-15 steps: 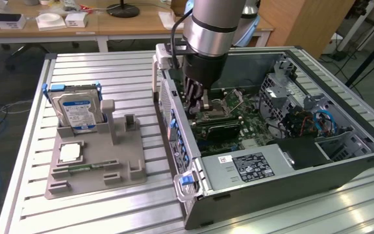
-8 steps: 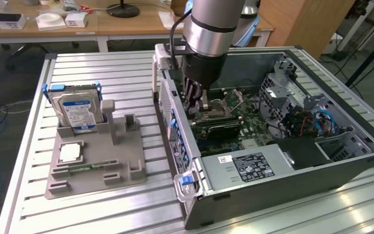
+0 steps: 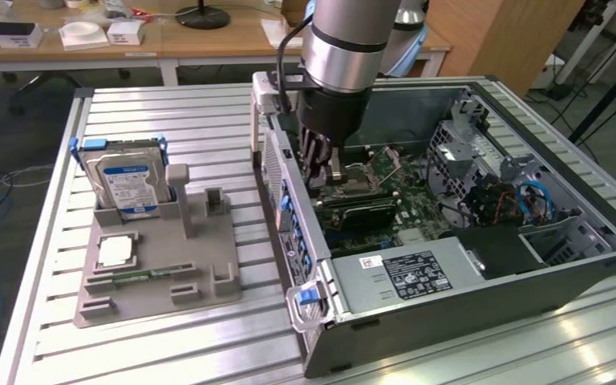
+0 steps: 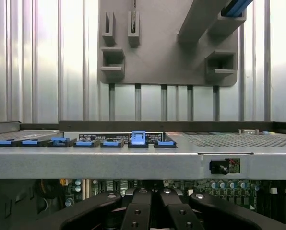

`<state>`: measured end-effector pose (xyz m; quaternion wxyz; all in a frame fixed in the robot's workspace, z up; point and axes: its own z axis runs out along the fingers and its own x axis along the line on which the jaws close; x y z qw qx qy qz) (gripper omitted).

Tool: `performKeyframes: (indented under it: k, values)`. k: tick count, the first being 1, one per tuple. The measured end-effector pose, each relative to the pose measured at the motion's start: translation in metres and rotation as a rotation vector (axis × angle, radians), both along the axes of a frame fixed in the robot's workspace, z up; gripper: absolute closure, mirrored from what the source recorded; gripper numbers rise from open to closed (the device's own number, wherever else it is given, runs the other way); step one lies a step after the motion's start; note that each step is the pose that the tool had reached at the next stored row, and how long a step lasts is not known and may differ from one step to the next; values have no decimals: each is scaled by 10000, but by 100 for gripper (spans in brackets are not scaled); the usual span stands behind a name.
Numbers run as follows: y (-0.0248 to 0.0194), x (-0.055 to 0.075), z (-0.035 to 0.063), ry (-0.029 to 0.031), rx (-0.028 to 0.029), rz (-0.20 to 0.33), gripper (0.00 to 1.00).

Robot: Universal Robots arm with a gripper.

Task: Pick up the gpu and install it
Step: 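Press down on the gpu until it lock into place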

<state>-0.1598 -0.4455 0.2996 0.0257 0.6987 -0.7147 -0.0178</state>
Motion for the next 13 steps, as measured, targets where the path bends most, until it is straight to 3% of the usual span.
performKeyframes:
  k: [13]
  values:
    - [1,23,-2,-2,16,-3,89]
